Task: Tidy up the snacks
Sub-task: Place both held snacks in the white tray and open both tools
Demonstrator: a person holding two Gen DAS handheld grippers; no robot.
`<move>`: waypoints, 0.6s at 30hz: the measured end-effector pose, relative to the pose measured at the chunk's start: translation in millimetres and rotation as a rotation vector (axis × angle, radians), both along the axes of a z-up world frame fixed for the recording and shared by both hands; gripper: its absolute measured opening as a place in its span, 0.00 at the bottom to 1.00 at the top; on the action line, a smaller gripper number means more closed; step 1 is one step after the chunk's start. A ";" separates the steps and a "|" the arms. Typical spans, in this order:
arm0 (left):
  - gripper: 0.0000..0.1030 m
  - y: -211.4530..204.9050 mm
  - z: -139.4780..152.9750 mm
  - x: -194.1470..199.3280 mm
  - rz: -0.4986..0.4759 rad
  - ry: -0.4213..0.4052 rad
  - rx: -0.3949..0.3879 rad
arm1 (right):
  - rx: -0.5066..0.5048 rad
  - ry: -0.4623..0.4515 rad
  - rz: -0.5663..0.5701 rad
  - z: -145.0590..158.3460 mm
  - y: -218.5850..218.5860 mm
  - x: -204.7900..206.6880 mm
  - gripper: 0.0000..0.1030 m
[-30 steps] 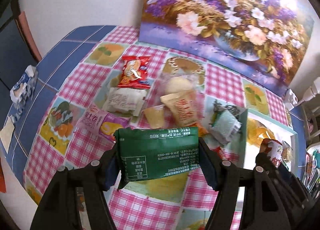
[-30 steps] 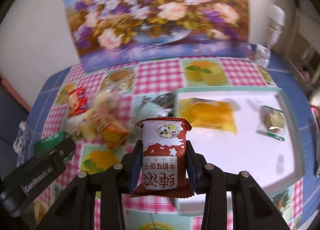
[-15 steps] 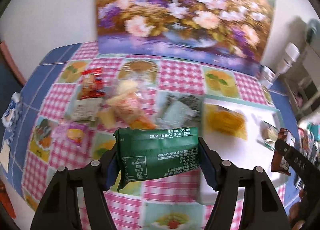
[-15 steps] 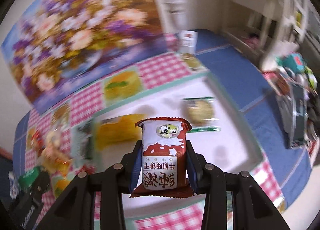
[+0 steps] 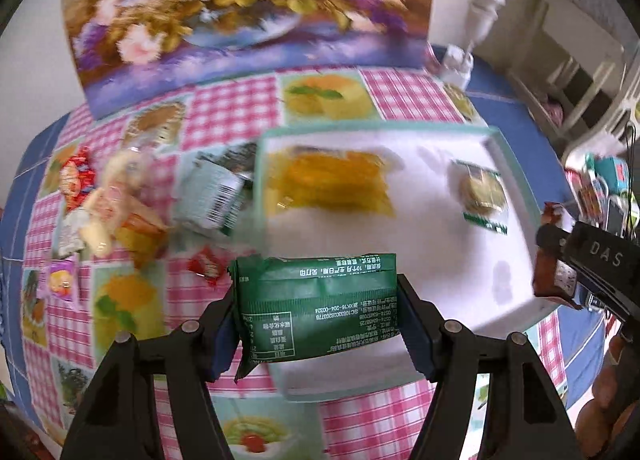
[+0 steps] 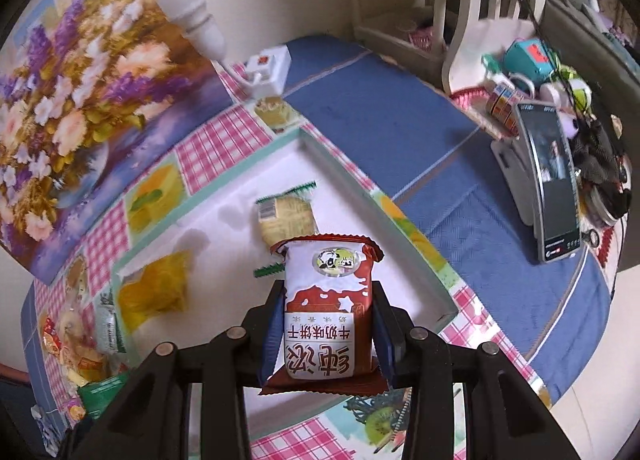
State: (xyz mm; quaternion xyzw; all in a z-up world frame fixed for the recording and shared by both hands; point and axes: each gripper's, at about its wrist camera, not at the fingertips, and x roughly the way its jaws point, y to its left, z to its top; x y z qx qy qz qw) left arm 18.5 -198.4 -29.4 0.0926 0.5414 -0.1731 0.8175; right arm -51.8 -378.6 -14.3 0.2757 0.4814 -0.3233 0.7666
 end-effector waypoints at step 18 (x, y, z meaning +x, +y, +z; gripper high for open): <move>0.73 -19.1 -26.5 5.2 -0.024 0.065 0.012 | 0.083 0.110 0.044 -39.5 5.1 14.0 0.41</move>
